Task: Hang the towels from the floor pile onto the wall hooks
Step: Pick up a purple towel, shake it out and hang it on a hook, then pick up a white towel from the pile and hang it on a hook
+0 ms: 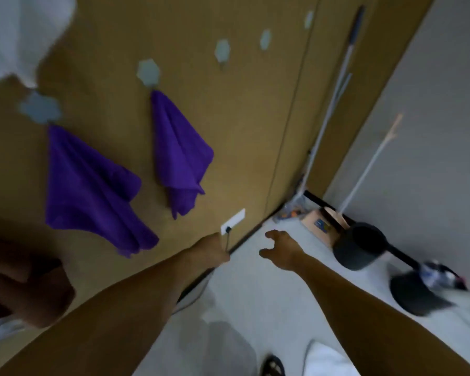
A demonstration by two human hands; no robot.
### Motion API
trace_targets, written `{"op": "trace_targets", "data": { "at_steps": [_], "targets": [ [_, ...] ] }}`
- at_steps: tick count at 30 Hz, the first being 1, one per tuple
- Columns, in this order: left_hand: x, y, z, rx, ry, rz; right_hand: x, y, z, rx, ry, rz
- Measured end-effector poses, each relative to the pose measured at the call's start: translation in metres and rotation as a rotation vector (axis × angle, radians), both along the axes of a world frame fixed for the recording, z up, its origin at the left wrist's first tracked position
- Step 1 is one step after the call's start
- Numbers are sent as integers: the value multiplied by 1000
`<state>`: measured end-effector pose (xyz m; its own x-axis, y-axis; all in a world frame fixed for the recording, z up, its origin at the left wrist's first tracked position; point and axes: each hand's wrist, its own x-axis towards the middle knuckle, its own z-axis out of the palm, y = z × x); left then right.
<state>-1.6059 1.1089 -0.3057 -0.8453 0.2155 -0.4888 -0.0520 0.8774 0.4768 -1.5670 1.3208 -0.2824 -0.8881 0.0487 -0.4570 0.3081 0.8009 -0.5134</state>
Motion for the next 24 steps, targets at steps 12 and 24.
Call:
{"op": "trace_targets", "data": {
  "at_steps": [12, 24],
  "targets": [
    [132, 204, -56, -73, -192, -548, 241, 172, -74, -19, -155, -561],
    [306, 376, -175, -189, -297, -818, 477, 307, -207, -77, -374, -1020]
  ]
}}
